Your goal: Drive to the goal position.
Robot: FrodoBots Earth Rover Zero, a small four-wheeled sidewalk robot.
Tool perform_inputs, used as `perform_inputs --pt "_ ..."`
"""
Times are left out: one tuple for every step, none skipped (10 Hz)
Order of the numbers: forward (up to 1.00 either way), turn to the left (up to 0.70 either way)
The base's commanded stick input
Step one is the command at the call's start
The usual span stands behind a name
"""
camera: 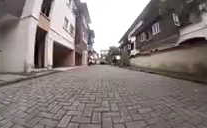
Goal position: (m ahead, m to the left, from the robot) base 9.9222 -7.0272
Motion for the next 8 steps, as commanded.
perform_inputs --pt "0.7 0.0" --pt "0.7 0.0" --pt "0.7 0.0" --pt "0.7 0.0" --pt "0.7 0.0" --pt "0.7 0.0" --pt "0.7 0.0" --pt "0.7 0.0"
